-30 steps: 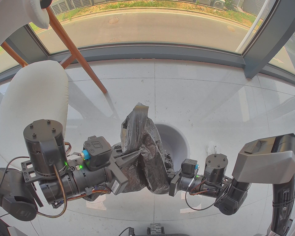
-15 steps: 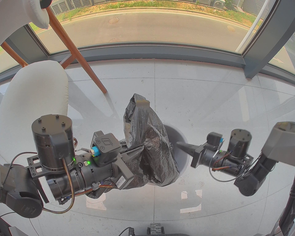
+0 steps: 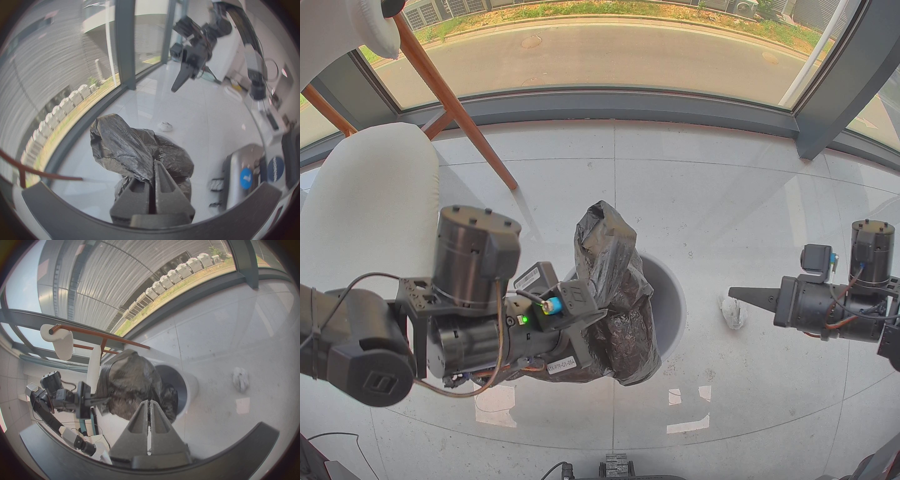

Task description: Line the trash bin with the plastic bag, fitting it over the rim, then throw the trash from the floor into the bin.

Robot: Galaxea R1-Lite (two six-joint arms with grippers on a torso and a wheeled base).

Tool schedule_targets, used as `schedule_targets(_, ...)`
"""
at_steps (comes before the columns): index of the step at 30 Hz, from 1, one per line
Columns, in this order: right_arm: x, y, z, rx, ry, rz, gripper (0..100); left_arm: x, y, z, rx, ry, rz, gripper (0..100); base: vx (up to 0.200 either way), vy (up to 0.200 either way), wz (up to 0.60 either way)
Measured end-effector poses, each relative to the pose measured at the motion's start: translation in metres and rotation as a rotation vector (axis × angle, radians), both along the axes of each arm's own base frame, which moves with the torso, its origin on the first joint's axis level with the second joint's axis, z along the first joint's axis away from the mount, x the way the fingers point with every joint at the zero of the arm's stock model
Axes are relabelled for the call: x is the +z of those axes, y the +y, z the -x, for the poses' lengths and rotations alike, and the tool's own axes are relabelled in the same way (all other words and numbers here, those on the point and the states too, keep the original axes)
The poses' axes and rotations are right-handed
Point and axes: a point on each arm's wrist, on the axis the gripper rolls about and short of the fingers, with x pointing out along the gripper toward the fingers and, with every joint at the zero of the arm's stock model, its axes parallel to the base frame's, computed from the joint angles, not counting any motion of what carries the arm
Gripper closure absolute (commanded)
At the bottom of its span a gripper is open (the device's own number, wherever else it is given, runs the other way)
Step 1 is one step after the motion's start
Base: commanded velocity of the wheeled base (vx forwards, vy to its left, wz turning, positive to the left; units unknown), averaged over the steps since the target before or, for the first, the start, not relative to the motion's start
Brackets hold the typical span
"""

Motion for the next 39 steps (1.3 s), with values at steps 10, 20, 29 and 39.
schedule_targets(10,0.038,0.011,0.028,-0.002,-0.08,-0.012,0,0.007,-0.043,0.011,-0.122,-0.178,-0.242,100,0.0,0.0,0.0)
schedule_targets(20,0.049,0.027,0.006,-0.107,-0.109,0.018,0,-0.01,-0.066,0.031,-0.103,-0.248,-0.406,100,0.0,0.0,0.0)
schedule_targets(29,0.031,0.034,-0.007,-0.143,-0.057,0.072,0,-0.014,-0.068,0.036,-0.114,-0.246,-0.423,100,0.0,0.0,0.0)
schedule_targets(39,0.004,0.047,-0.023,-0.14,0.015,0.133,100,-0.018,-0.065,0.036,-0.105,-0.237,-0.436,100,0.0,0.0,0.0)
